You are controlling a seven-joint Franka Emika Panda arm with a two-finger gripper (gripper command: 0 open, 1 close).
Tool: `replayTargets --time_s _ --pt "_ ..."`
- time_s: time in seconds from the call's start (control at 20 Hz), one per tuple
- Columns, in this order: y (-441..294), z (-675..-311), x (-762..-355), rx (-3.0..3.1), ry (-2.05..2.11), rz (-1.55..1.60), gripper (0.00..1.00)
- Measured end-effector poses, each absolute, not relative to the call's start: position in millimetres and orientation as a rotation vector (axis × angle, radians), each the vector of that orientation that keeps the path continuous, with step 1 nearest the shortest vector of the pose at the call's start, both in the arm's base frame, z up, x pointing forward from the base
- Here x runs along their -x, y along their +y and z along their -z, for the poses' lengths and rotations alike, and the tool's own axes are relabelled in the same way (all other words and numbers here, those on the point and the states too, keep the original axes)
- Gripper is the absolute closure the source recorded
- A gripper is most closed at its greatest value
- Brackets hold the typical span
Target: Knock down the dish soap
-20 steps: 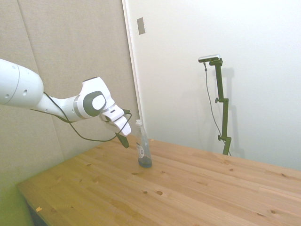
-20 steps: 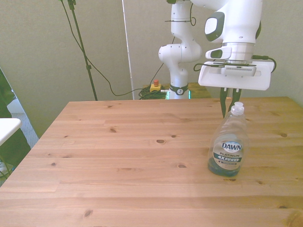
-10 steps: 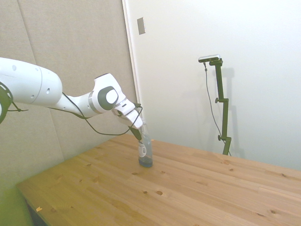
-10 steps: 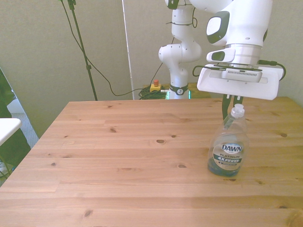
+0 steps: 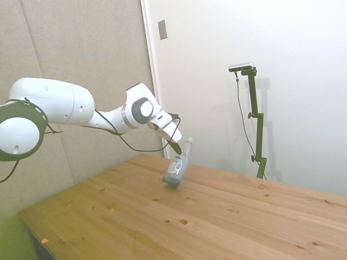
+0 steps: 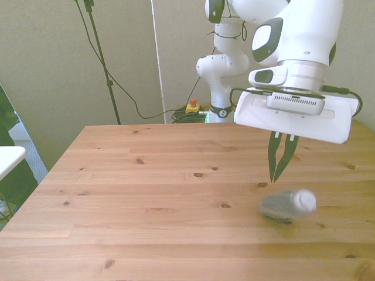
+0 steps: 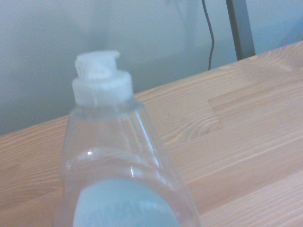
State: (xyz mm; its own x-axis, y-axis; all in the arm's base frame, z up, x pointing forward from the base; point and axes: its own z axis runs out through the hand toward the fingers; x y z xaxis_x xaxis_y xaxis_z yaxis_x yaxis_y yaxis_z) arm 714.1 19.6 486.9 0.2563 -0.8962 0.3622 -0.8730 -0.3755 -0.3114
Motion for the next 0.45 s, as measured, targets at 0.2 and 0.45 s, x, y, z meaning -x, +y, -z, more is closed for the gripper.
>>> replayTargets --time_s 0.2,0.45 --pt "19 -482 -721 2.453 1.733 0.77 1.0" --pt "7 -494 -724 2.426 1.75 0.805 1.0"
